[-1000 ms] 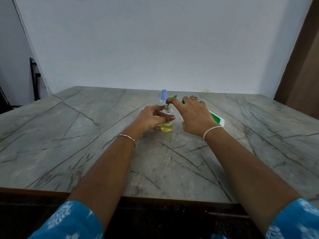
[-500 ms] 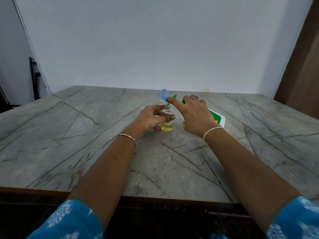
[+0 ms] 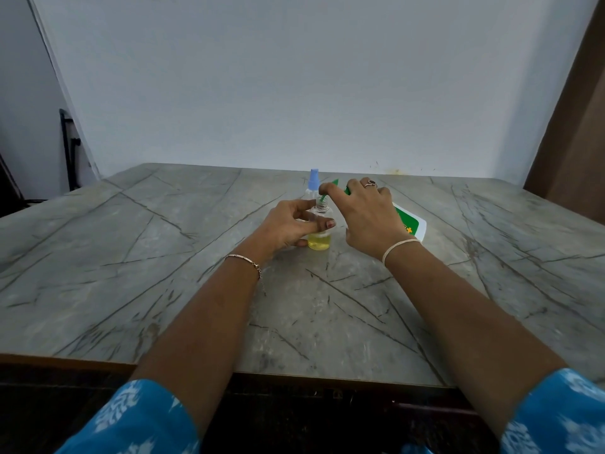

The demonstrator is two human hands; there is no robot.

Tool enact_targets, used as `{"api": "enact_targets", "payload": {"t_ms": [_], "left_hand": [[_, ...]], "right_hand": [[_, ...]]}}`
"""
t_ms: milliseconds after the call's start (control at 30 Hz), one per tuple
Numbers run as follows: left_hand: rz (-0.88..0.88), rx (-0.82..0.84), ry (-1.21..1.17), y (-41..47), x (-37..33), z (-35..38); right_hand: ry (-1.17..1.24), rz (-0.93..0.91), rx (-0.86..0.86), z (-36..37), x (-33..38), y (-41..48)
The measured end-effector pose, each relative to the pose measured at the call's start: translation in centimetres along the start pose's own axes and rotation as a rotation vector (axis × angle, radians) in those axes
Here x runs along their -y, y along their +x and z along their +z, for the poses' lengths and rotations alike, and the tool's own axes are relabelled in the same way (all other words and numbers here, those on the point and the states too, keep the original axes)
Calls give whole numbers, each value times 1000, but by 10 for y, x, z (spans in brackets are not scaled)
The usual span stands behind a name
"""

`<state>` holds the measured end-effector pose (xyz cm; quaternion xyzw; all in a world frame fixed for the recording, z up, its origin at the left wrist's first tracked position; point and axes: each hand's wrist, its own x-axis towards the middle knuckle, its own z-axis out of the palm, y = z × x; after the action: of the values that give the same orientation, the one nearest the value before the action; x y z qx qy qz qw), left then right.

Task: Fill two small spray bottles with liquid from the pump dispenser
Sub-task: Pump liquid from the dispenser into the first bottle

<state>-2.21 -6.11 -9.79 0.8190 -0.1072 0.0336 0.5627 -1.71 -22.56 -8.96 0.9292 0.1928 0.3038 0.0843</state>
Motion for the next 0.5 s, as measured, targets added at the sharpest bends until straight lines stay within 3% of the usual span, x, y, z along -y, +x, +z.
{"api": "enact_targets", "payload": {"t_ms": [300, 500], "left_hand": [[23, 0, 15, 2, 4, -1], [86, 8, 156, 4, 8, -2]], "right_hand": [[-31, -15, -2, -1, -4, -5], [-31, -17, -5, -2, -4, -7]]}}
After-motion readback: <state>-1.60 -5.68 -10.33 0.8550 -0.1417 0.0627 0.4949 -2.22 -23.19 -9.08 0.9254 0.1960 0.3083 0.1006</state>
